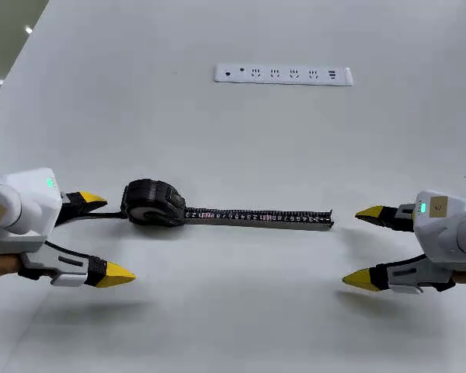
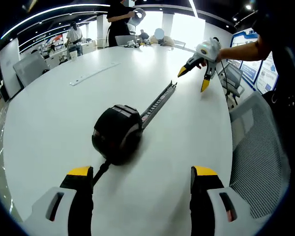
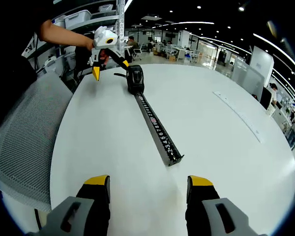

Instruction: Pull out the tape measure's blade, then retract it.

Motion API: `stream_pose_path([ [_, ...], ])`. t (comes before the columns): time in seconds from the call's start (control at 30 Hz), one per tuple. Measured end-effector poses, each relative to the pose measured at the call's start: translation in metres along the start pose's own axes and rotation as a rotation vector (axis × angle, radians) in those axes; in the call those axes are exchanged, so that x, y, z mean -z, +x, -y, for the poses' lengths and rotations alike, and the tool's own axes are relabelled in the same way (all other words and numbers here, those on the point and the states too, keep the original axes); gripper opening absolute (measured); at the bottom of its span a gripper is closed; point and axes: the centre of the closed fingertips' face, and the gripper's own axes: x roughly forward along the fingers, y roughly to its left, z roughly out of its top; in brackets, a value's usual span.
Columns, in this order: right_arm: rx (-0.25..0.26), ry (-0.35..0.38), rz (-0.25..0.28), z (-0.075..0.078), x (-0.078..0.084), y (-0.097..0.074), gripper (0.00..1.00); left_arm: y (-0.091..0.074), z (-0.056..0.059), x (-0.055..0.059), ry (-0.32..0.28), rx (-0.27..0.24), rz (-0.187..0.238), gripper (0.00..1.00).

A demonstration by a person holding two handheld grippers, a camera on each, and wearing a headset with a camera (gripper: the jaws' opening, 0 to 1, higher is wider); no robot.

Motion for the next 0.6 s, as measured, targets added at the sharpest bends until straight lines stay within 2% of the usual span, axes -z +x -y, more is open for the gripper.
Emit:
stream_pose_path([
  [0.2, 0.041, 0.064, 0.037, -0.006, 0.001, -0.003, 0.65, -0.001, 0.011, 0.002, -0.056, -0.042, 0.047, 0.82],
  [0.37, 0.061, 0.106, 0.052, -0.020, 0.000, -0.002, 0.69, -0.002, 0.020, 0.003, -0.102, -0.074, 0.083, 0.84],
  [0.43, 0.065, 0.122, 0.064, -0.024, -0.002, -0.002, 0.70, -0.002, 0.021, 0.004, -0.117, -0.088, 0.090, 0.84],
  [0.6, 0.094, 0.163, 0.091, -0.030, -0.005, -0.002, 0.73, -0.005, 0.024, -0.001, -0.165, -0.147, 0.138, 0.87],
])
